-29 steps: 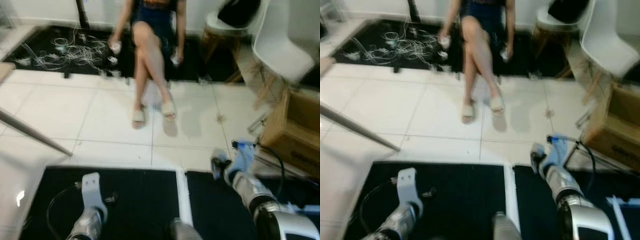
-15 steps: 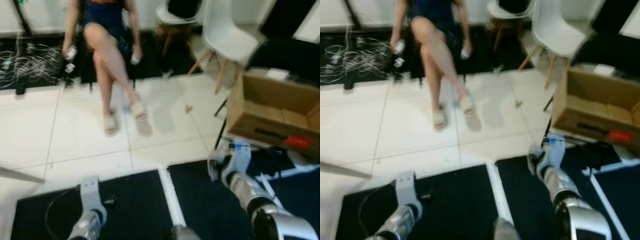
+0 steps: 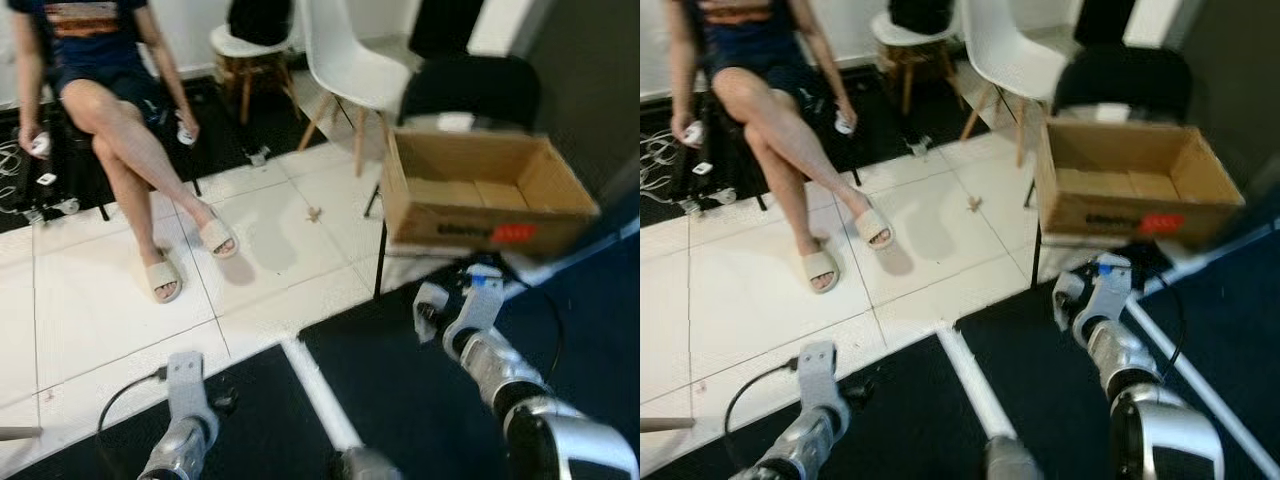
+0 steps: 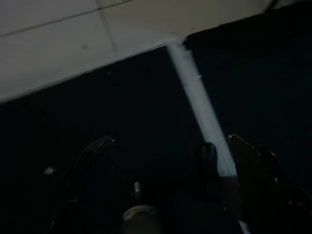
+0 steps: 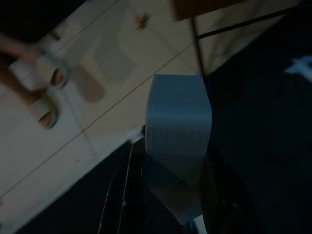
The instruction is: Picking trash to rubbish bin
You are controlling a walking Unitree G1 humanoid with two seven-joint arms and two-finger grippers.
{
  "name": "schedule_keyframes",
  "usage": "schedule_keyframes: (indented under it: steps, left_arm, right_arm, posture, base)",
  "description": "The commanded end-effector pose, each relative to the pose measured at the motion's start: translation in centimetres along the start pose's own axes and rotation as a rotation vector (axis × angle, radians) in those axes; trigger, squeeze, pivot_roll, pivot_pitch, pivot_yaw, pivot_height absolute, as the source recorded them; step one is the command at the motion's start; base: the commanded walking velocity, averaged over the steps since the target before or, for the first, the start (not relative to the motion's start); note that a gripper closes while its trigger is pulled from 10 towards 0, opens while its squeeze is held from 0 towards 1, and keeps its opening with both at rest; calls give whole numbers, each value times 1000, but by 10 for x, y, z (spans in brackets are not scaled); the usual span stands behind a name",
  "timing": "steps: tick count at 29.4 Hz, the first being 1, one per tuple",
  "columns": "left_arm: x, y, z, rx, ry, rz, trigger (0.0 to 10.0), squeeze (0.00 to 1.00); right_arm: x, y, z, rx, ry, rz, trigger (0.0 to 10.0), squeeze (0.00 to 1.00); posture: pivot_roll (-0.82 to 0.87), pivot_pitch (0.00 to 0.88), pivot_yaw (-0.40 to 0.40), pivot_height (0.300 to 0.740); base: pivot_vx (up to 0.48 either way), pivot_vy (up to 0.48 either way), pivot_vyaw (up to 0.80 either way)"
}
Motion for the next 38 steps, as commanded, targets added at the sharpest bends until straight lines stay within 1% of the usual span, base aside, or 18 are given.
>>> schedule_keyframes:
  steps: [1, 7, 17, 21, 23, 25, 31, 38]
  left_arm:
    - [0, -5, -1, 11, 2, 4, 10000, 0]
    - [-1, -4, -1, 8, -1, 0, 10000, 0]
    - [-2, -5, -1, 5, -18, -26, 10000, 0]
    - [-3, -4, -1, 0, -33, -47, 10000, 0]
    - [-4, -5, -1, 1, -40, -51, 10000, 0]
    - [-4, -5, -1, 2, -42, -50, 10000, 0]
    - [-4, -4, -1, 1, -46, -53, 10000, 0]
    - [-5, -5, -1, 3, -51, -55, 10000, 0]
  right_arm:
    - [-1, 0, 0, -1, -3, 1, 10000, 0]
    - [0, 0, 0, -5, 1, 3, 10000, 0]
    - [9, 16, 3, -57, 42, -9, 10000, 0]
    - [18, 28, 5, -102, 95, -7, 10000, 0]
    - [23, 38, 6, -131, 121, -11, 10000, 0]
    - [24, 42, 6, -141, 129, -14, 10000, 0]
    - [29, 48, 7, -153, 153, -27, 10000, 0]
    - [30, 51, 7, -162, 161, -29, 10000, 0]
  posture:
    - [1, 77, 4, 740]
    - [1, 77, 4, 740]
    - [5, 83, 9, 740]
    - [5, 87, 11, 740]
    - [4, 88, 13, 740]
    - [4, 88, 13, 740]
    - [5, 91, 12, 740]
    - [5, 91, 12, 740]
  base:
    - [0, 0, -769]
    - [0, 0, -775]
    - [0, 0, -740]
    - [0, 0, 0]
    - [298, 0, 0]
    - [362, 0, 0]
    - [400, 0, 0]
    - [461, 0, 0]
Point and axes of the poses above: a point about 5 cm out from each wrist's last joint towards the gripper, its own z axis pointing out of the wrist towards the gripper, its own y axis along the axis of the wrist's last joint, x = y × z, the point moved 5 cm from there along z, pointing out of the wrist towards the gripper, and after that the axes turned 1 degree about z, right-handed, at the moved point
